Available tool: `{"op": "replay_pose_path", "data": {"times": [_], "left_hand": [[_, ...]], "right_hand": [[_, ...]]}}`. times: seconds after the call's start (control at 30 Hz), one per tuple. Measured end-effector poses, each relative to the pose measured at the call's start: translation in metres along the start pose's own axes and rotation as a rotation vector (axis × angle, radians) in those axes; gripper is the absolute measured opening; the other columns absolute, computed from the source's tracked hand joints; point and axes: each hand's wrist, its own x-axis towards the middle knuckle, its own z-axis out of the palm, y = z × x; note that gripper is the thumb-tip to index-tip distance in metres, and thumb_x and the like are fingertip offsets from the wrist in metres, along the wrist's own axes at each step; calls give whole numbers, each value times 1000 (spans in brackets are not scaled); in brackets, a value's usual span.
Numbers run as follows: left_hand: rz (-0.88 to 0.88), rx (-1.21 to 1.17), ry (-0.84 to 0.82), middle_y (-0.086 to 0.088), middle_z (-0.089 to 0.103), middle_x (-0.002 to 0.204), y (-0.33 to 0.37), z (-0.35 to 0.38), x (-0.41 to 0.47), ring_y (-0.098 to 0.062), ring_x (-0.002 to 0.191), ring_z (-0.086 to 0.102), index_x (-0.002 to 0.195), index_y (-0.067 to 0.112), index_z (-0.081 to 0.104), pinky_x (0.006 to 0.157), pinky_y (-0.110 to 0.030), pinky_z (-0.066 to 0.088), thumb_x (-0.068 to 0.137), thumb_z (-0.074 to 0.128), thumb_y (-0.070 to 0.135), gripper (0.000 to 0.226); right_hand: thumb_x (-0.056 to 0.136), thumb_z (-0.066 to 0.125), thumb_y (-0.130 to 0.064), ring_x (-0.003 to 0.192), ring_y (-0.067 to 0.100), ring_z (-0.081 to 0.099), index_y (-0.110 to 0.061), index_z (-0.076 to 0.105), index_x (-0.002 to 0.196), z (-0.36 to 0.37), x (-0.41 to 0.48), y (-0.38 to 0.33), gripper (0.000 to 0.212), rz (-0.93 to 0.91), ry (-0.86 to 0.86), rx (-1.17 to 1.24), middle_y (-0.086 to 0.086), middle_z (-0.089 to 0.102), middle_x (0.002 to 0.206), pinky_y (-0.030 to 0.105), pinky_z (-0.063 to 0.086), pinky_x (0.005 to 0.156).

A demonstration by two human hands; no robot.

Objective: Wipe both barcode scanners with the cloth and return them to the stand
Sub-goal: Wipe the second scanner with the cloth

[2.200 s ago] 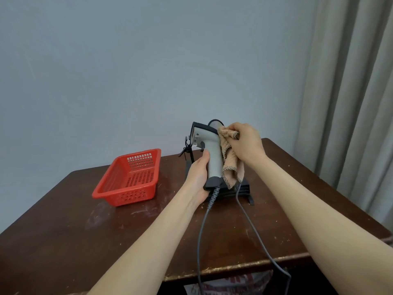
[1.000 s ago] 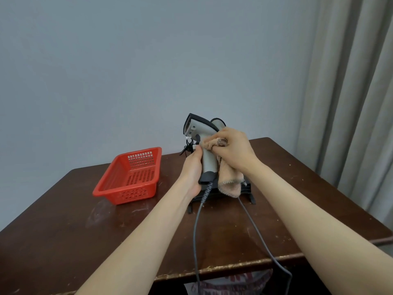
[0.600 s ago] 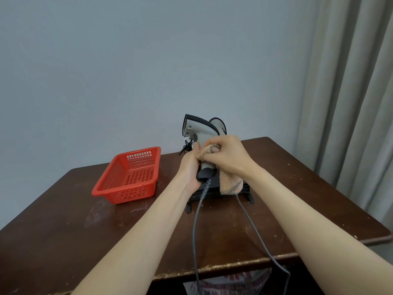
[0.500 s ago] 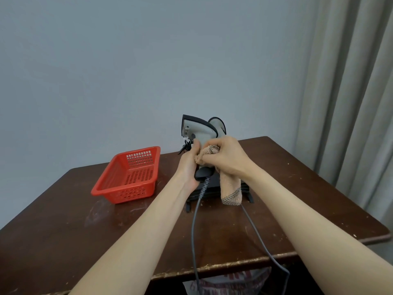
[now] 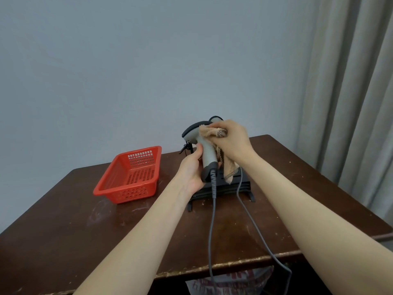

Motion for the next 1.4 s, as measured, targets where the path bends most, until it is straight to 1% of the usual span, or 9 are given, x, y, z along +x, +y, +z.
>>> {"op": "replay_pose_path", "data": {"times": [0.2,0.33,0.53,0.67,0.8,1.0,1.1,1.23,1.4], "left_hand": [[-14,45,85,-8,70,80,7,-8,4,-22,70,69,93,7,65,60,-31,56,94,45,49,46],[16,97,99,-11,67,79,8,-5,5,-24,84,66,106,10,59,79,-39,52,97,41,48,43],[-13,29,76,-10,67,77,5,-1,3,-19,63,66,103,8,62,55,-29,55,95,43,49,46],[15,-26,87,-9,58,72,7,7,2,-14,52,51,97,7,57,39,-21,45,95,44,47,42],[62,-33,77,-8,62,68,5,5,7,-17,55,57,91,7,62,45,-24,48,95,43,49,45],[47,-43,-53,-13,68,80,4,4,4,-25,83,68,72,8,71,83,-39,51,84,59,53,48],[61,7,-58,-13,68,86,5,3,2,-27,83,68,79,7,71,89,-42,52,90,59,37,34],[55,67,48,-10,67,67,7,6,-5,-19,56,64,96,3,61,54,-28,53,91,55,40,39],[62,131,76,-9,66,67,7,11,-5,-17,55,63,100,0,60,51,-27,52,94,52,38,39]], "right_hand": [[69,70,-4,81,17,60,-10,72,73,-5,-21,-9,7,-26,-282,44,5,66,88,33,47,79],[69,69,-4,67,6,53,-17,69,63,3,-28,-10,14,-50,-266,99,-2,60,75,19,42,67],[82,59,-12,92,22,59,-14,71,90,5,0,3,14,-17,90,-116,2,64,94,38,47,82],[83,56,-9,82,15,62,-16,69,88,2,-3,3,16,37,7,53,-2,68,84,31,49,75],[79,57,-2,66,9,54,-9,69,79,-2,-15,0,13,2,-109,162,6,64,71,24,44,65],[75,60,-3,61,13,48,7,60,76,3,-19,-5,10,-41,-255,165,12,53,65,27,40,60],[74,59,-12,70,22,58,-3,62,77,5,-10,5,10,-34,-126,72,10,63,72,35,48,67],[81,56,-16,82,21,58,-18,61,87,-3,-1,18,8,108,155,-132,0,65,83,30,38,64],[82,58,-19,86,20,59,-21,64,90,-4,9,15,10,84,278,-77,0,67,92,30,42,69]]}}
